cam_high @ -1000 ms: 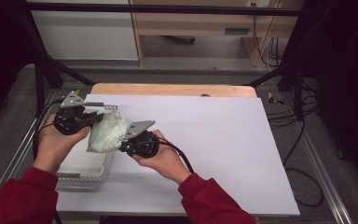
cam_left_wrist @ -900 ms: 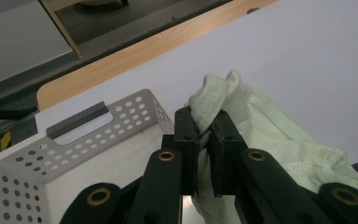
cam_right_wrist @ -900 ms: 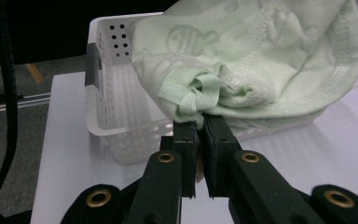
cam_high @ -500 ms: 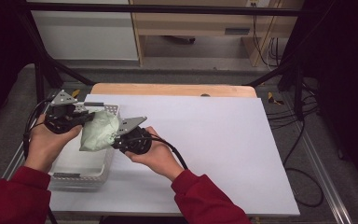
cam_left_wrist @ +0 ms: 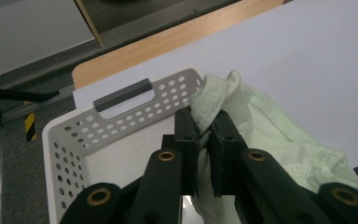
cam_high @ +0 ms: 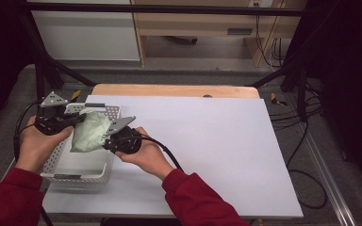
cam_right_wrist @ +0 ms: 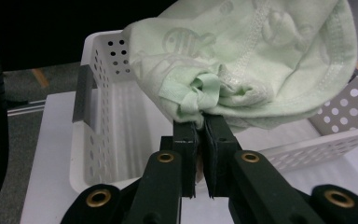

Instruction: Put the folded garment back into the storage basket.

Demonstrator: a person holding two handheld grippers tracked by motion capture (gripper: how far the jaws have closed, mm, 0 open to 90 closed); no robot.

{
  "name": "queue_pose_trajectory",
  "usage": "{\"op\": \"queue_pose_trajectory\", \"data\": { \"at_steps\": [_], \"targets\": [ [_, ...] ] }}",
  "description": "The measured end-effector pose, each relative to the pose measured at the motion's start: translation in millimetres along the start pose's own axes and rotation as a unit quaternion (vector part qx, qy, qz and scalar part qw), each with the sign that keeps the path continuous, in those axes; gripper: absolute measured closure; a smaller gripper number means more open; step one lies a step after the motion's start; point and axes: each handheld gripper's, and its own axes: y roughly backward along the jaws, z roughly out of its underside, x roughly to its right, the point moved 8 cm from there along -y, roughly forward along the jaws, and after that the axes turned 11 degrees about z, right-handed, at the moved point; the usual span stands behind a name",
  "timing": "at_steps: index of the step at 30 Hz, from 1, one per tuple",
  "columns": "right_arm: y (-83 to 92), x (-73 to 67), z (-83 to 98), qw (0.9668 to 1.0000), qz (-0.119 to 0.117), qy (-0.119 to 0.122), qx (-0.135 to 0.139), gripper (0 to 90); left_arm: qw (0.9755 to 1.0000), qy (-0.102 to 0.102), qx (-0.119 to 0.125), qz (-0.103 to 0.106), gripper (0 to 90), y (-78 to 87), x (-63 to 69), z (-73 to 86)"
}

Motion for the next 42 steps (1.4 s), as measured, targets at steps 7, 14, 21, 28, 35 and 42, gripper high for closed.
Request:
{"op": "queue_pose_trajectory", "data": {
  "at_steps": [7, 14, 21, 28, 35, 42],
  "targets": [
    [-9.4, -3.5, -5.3, 1.0, -0.002, 0.001, 0.001, 85.3, 1.0, 0.004, 0.002, -0.007, 83.0, 2.1, -9.7, 4.1],
    [-15.1, -5.1, -7.4, 1.0, -0.001, 0.003, -0.002, 85.3, 0.9999, 0.007, -0.001, -0.009, 82.9, -0.4, -13.9, 8.9],
    [-20.1, -5.4, -7.9, 1.0, -0.001, 0.002, -0.005, 85.3, 0.9999, 0.01, -0.002, -0.011, 82.8, -1.7, -16.6, 11.1],
    [-21.5, -5.6, -7.7, 1.0, 0.0, 0.003, -0.007, 85.3, 0.9999, 0.01, -0.006, -0.013, 82.7, -3.8, -17.6, 12.8],
    [-22.7, -4.6, -7.3, 1.0, 0.001, 0.002, -0.01, 85.3, 0.9998, 0.011, -0.01, -0.014, 82.6, -6.3, -18.2, 15.5],
    [-23.4, -4.0, -8.6, 0.9999, 0.002, 0.005, -0.01, 85.3, 0.9997, 0.01, -0.013, -0.016, 82.5, -8.3, -18.5, 16.7]
  ]
}}
